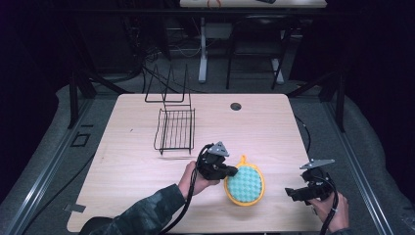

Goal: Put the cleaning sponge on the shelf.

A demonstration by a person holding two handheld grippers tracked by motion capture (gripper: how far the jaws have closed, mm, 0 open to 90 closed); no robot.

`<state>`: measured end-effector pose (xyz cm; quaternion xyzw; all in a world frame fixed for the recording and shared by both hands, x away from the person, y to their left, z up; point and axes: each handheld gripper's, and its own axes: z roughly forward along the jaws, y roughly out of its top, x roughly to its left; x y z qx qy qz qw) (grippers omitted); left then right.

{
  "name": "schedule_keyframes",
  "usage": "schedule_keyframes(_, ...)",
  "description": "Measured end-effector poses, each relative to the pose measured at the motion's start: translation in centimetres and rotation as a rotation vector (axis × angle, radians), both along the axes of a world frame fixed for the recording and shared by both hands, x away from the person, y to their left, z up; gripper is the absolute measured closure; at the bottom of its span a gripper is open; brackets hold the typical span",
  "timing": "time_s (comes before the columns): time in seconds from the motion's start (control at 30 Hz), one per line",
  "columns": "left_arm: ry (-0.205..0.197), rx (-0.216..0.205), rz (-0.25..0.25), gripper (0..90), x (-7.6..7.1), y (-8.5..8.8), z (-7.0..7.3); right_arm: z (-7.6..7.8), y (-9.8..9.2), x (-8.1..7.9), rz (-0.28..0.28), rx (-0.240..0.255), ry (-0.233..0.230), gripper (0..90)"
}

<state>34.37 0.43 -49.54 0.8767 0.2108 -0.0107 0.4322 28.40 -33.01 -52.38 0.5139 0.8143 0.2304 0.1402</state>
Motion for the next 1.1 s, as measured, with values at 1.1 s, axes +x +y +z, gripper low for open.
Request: schedule_keyframes(1.1,-0.075,-0.064,0.137,88.7,-0.3,7.4,3.1,0.1,0.3,0.0,0.0,-0.007,-0.01,4.2)
